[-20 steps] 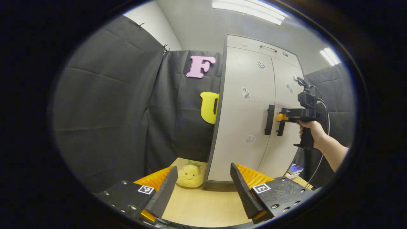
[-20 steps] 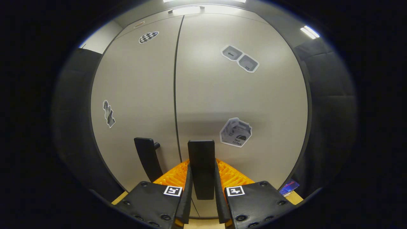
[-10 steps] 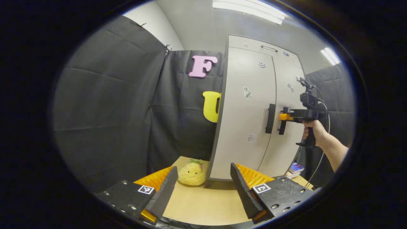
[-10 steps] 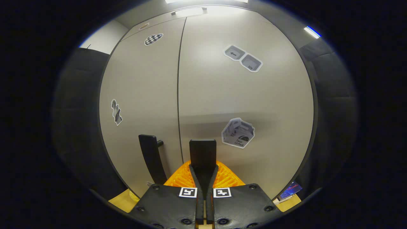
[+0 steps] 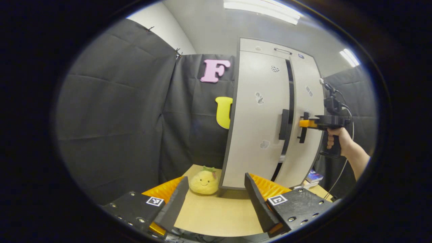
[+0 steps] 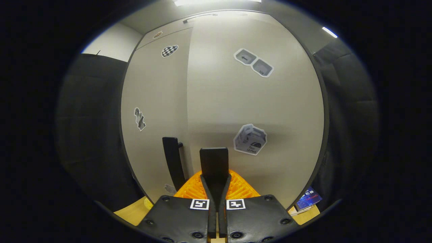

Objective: Open the right door of the double-door shoe cabinet with the right hand, and open the left door with the left hand.

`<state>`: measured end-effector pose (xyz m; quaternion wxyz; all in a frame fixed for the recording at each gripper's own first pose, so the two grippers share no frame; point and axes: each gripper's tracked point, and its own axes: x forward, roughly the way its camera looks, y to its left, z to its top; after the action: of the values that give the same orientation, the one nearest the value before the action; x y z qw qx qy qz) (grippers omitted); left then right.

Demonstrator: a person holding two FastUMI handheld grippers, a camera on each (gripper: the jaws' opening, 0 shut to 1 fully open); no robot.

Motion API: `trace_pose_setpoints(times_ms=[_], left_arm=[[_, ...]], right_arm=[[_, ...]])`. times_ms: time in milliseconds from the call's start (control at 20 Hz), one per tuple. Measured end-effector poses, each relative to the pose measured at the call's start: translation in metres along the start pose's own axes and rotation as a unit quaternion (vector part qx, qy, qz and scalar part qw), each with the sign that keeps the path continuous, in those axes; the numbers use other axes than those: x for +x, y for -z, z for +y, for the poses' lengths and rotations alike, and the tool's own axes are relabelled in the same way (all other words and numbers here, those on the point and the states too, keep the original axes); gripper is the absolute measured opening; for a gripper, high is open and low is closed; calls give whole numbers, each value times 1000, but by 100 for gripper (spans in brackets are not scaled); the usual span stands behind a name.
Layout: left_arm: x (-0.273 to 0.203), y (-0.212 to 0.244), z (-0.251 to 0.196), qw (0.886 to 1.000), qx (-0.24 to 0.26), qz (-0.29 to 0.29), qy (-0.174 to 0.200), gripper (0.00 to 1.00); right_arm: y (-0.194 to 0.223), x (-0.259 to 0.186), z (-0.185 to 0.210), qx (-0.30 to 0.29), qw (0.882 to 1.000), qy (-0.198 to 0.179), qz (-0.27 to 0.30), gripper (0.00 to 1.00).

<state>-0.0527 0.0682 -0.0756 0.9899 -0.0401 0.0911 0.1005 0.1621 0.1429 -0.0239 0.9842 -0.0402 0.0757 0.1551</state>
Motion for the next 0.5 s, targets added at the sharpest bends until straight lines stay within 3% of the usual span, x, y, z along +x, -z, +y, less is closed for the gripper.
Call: trace_pose_setpoints(times_ms=[50, 500], left_arm=[[-3, -4, 0, 1000, 3, -3, -6, 95], [-47, -13, -12, 997, -3, -31, -74, 95]], right_arm=[[1, -6, -1, 1, 1000, -8, 0, 4], [5, -38, -8, -2, 999, -48, 22, 4]])
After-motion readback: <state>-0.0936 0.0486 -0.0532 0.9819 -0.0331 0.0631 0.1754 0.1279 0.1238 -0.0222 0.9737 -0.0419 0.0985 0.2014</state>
